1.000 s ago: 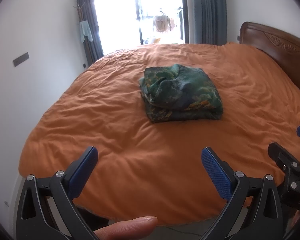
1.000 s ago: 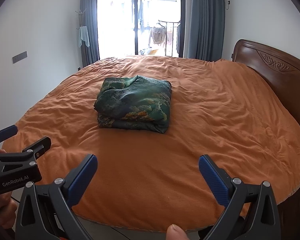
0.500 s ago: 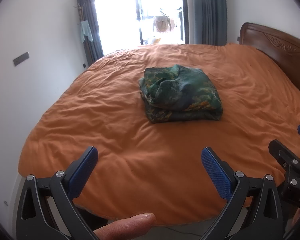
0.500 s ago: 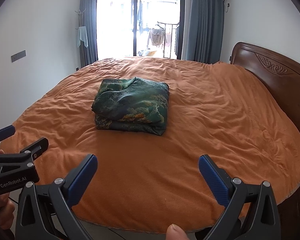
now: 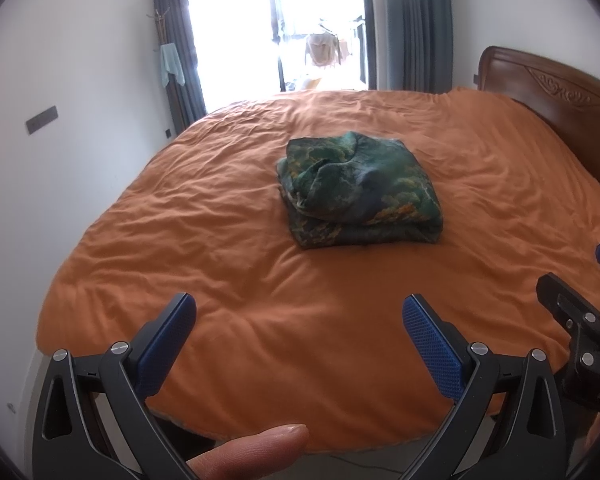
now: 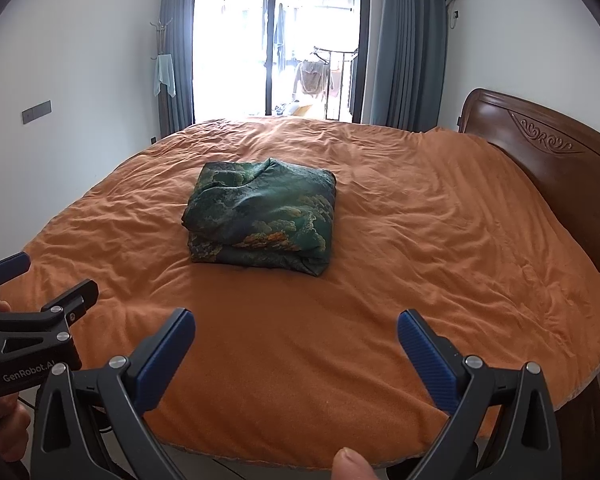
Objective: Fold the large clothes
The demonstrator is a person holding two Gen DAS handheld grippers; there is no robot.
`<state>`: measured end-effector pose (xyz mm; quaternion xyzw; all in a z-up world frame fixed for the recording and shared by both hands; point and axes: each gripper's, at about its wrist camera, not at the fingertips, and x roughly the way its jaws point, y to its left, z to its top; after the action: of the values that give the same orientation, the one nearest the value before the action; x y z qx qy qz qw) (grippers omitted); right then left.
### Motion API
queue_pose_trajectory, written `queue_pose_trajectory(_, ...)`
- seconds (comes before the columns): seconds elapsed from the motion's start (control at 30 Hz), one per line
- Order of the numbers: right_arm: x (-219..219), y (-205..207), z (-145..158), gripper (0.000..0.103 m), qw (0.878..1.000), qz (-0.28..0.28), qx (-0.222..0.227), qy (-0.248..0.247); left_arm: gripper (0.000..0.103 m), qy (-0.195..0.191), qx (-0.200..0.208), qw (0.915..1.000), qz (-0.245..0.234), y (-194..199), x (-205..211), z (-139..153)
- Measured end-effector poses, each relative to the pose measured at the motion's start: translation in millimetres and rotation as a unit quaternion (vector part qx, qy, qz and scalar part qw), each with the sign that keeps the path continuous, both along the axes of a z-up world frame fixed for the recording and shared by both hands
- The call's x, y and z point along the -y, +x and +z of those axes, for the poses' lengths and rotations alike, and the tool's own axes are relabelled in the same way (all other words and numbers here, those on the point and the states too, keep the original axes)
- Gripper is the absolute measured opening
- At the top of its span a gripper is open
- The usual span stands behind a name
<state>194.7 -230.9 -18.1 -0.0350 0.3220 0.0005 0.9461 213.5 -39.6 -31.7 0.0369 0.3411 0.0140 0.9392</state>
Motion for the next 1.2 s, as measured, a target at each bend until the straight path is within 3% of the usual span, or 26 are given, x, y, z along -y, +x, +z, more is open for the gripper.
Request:
queue_pose_trajectory(0.3, -1, 4, 11, 0.103, 1.000, 0.001, 0.016, -0.001, 0.103, 0.005, 0.012, 0.9999, -0.006, 3, 11, 11)
queue_pose_trajectory(0.97, -6, 6, 2, 0.103, 1.000, 0.006, -0.001, -0.009, 0.103, 0.003, 0.002, 1.0000, -0.006, 5, 7, 6)
queue_pose_trajectory(1.2, -4, 6, -2, 0.103, 1.000, 0.002, -0.006, -0.008, 0.103, -0.009, 0.018, 0.9998, 0.006, 2, 3, 5)
